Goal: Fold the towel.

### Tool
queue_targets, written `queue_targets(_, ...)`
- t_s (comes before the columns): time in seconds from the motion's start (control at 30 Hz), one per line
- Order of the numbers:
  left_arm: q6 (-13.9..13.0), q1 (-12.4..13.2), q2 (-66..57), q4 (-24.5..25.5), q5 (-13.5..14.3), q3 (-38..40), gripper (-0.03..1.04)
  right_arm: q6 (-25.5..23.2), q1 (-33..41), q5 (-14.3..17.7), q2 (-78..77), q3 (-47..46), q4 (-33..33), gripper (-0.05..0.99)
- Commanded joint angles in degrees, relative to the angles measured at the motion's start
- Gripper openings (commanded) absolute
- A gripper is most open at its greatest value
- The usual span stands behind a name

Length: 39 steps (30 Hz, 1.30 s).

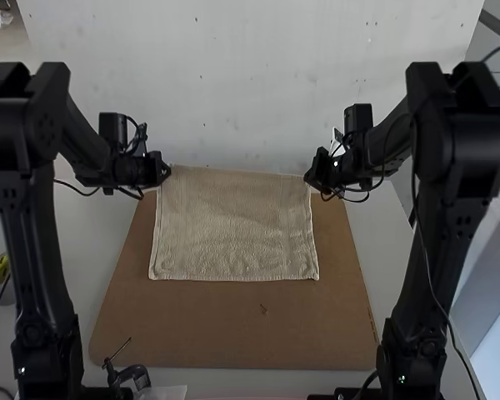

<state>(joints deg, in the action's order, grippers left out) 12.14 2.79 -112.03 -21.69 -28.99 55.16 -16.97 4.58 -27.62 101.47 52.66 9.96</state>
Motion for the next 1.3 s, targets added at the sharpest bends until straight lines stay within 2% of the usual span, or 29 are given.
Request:
queue_targets(0.0, -0.2, 1.1, 6.5, 0.4, 0.1, -3.7, 0.02, -0.3, -1.5, 0.7, -4.6, -1.4, -1.3, 0.02)
queue_targets(0.3, -3.0, 1.6, 14.6, 5.2, -0.2, -12.7, 0.02, 0.7, -1.6, 1.0, -13.6, -6.9, -8.0, 0.02)
queue_targets(0.63, -6.3, 2.3, 21.9, 10.8, -0.3, -17.9, 0.02, 3.4, -2.1, 1.1, -20.1, -12.0, -13.8, 0.02)
queue_targets(0.93, -7.5, 2.7, 24.0, 12.3, -0.2, -22.0, 0.02, 5.4, -3.8, 1.1, -20.2, -14.8, -14.7, 0.02)
queue_targets(1.27, -8.2, 2.5, 24.5, 12.7, 1.0, -25.0, 0.01, 5.5, -1.9, 1.8, -18.5, -16.3, -16.9, 0.02)
